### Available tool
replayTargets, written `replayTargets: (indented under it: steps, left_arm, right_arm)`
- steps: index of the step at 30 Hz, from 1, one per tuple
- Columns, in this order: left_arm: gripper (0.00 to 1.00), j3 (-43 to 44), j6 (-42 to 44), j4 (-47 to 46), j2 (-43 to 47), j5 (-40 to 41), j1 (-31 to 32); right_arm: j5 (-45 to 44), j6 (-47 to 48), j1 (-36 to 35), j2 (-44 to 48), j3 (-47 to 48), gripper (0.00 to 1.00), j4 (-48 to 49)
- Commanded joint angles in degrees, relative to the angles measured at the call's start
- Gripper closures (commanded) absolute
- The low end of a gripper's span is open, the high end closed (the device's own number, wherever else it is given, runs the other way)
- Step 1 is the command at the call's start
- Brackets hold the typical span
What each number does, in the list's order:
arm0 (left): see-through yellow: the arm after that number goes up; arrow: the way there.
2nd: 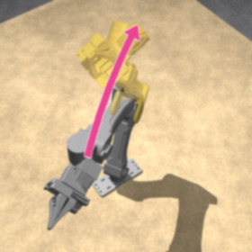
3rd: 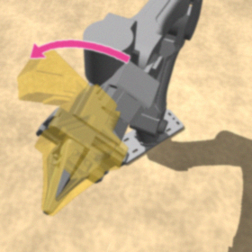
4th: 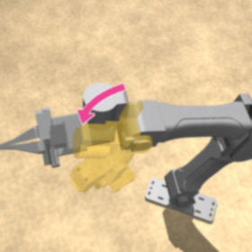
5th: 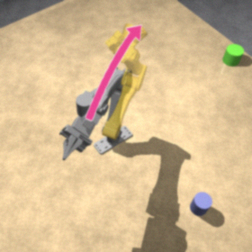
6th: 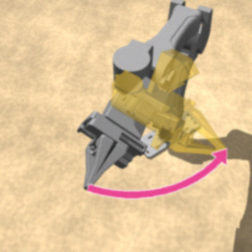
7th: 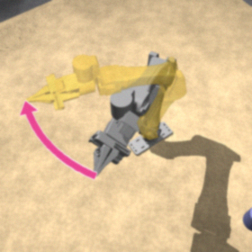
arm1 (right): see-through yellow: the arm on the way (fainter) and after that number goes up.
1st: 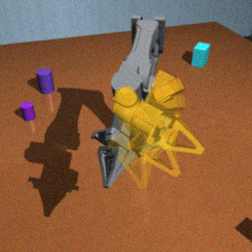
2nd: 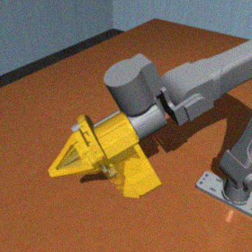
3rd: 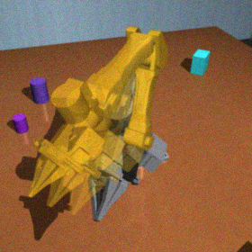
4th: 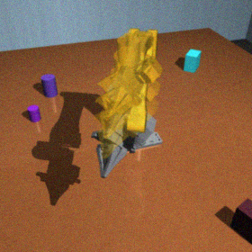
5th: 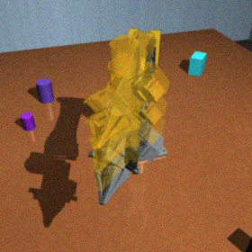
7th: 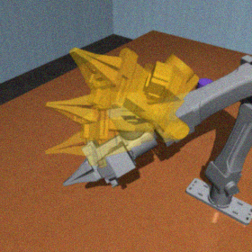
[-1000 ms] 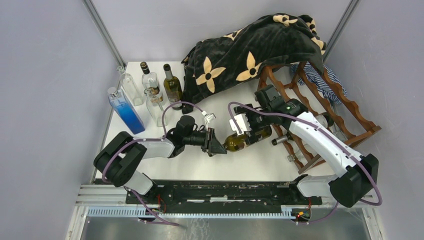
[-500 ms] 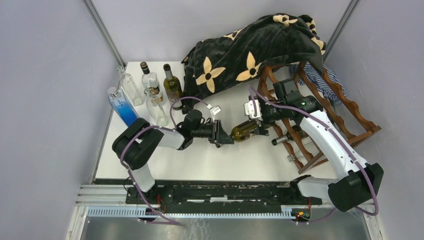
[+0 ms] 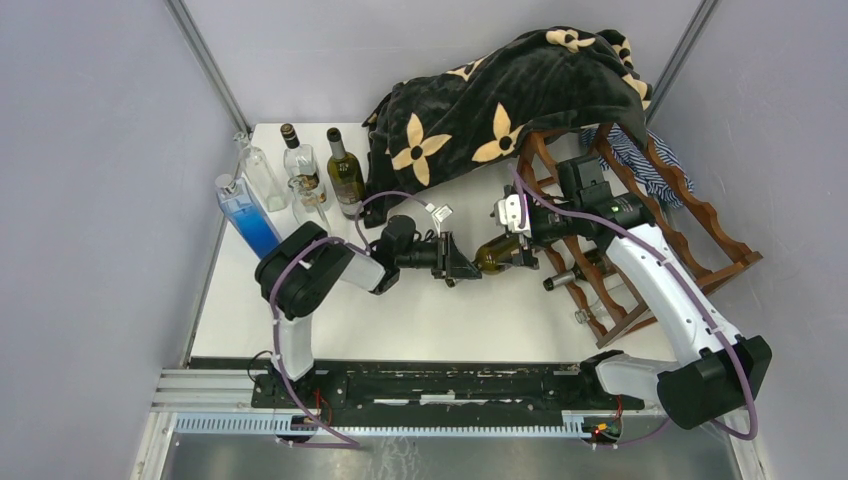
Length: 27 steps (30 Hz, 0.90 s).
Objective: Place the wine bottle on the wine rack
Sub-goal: Place the wine bottle in the wine rack.
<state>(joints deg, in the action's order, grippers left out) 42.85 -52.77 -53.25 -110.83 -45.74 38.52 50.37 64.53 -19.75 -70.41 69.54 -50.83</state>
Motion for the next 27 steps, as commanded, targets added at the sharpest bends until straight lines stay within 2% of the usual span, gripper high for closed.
replayTargets:
  steps: [1,11,27]
  left_arm:
    - [0.98,5.1,-1.8,-11.3,-0.6,-3.1,1.8]
    - [0.98,11.6,1.7,-5.3,-4.6,-1.2,3.8]
    - [0.98,20.3,1.7,-7.5,-11.8,-0.4,5.0]
  right_arm:
    - [2.1,-0.5,0.4,1.4,1.1,0.02,1.8]
    - [2.7,-0.5,0.9,2.0,0.8,0.02,1.6]
    - [2.2,-0.4,1.1,2.3,0.4,0.02,1.9]
